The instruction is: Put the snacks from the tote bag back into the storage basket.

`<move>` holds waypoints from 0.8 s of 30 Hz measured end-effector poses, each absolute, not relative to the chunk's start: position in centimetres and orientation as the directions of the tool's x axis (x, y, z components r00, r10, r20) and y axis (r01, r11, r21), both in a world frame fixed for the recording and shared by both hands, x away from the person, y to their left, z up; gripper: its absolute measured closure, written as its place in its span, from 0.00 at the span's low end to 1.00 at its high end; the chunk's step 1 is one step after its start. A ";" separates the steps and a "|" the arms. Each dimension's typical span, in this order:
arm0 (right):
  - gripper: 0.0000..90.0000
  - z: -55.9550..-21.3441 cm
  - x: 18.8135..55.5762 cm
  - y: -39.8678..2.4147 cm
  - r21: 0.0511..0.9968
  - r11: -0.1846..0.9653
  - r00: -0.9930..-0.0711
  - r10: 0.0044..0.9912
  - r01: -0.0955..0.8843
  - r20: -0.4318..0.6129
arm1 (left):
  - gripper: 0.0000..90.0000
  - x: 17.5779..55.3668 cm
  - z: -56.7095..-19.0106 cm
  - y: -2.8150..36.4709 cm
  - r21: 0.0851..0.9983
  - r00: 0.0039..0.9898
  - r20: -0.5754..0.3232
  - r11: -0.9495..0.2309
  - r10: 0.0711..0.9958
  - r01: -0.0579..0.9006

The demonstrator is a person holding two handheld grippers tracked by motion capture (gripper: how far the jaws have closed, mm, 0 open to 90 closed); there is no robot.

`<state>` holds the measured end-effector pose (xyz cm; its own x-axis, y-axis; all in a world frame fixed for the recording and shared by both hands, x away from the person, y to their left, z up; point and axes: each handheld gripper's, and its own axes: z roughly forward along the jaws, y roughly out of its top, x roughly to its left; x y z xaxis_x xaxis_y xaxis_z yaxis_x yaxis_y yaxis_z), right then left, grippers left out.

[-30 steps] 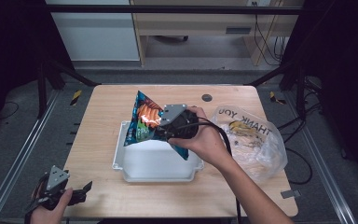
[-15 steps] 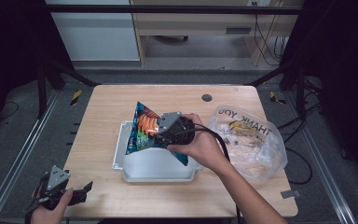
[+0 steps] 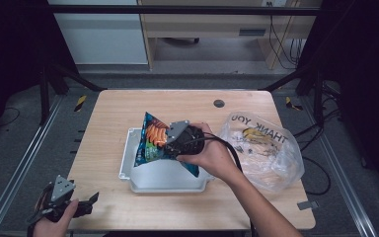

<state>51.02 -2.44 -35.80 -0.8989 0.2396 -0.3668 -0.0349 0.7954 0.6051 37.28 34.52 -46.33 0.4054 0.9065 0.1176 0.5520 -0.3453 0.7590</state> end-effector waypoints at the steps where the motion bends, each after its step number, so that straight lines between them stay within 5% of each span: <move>1: 0.46 -35.8 51.0 -2.4 0.605 0.795 -0.899 0.240 -0.035 -0.367 | 0.05 37.3 -46.3 34.5 0.759 0.405 0.118 -0.345 0.907 0.552; 24: 0.46 -39.3 52.0 -1.1 0.548 0.836 -0.921 0.206 -0.008 -0.329 | 0.05 37.3 -46.5 34.4 0.756 0.413 0.110 -0.346 0.904 0.556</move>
